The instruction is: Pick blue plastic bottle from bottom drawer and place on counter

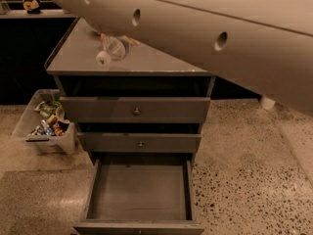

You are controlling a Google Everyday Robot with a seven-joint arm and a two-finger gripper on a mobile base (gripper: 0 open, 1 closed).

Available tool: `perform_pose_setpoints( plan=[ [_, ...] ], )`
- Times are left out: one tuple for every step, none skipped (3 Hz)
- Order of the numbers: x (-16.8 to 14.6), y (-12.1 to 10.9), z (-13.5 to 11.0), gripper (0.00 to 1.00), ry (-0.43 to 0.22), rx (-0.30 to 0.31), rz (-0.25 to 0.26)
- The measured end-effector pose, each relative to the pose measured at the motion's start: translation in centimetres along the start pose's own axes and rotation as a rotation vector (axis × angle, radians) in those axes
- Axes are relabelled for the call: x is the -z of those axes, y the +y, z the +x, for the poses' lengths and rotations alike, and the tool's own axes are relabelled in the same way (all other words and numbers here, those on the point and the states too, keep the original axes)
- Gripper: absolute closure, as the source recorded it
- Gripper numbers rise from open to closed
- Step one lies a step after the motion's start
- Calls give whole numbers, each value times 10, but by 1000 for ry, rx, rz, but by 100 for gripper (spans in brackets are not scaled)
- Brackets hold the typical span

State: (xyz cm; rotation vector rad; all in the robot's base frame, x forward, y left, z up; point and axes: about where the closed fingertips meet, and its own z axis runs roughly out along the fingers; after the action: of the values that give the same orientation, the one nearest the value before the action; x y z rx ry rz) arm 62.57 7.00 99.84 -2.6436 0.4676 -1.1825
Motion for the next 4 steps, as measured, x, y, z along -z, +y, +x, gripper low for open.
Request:
perform_pose_setpoints(
  plan=[
    [17,-3,13,100,45,6,14],
    [17,-3,13,100,45,6,14],
    [8,1,32,100,49,10,13],
    [-47,21,88,100,55,51,-37]
  ],
)
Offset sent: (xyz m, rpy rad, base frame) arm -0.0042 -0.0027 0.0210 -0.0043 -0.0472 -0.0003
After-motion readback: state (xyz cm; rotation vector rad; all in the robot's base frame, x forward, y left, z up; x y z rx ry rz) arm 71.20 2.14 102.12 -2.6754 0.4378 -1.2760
